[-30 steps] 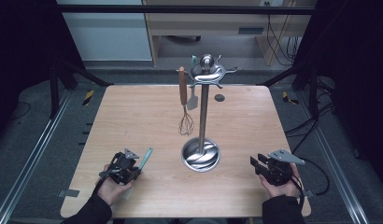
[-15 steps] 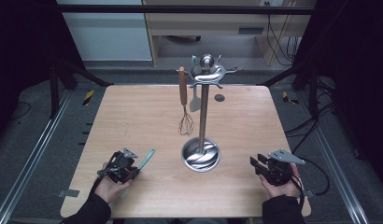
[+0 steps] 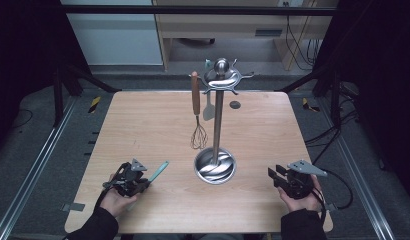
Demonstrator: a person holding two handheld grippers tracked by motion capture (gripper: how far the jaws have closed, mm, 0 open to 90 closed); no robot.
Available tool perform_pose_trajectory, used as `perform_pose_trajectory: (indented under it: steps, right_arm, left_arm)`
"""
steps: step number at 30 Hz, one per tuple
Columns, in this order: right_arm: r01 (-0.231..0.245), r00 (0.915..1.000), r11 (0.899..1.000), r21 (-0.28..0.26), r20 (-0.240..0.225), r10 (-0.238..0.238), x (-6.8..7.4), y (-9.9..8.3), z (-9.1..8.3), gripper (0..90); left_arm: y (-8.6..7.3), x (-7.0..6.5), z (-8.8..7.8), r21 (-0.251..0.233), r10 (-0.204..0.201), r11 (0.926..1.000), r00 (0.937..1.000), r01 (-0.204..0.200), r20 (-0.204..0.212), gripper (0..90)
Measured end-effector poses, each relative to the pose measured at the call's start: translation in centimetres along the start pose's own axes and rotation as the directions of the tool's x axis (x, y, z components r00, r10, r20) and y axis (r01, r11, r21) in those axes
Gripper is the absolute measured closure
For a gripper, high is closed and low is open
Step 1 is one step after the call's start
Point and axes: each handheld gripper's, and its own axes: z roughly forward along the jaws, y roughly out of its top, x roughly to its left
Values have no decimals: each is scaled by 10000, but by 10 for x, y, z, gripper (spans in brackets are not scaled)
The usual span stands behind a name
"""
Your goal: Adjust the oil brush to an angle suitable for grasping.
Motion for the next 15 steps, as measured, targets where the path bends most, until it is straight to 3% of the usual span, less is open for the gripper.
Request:
perform_pose_trajectory:
  steps: [7, 15]
  right_arm:
    - [-57, 10000, 10000, -31, -36, 57, 0, 0, -1, 641]
    - [10, 10000, 10000, -27, -2, -10, 0, 0, -1, 646]
  left_arm:
    - [-2, 1, -2, 93, -25, 10000, 10000, 24, 76, 764]
    - [1, -1, -2, 375, -2, 9993, 10000, 0, 50, 813]
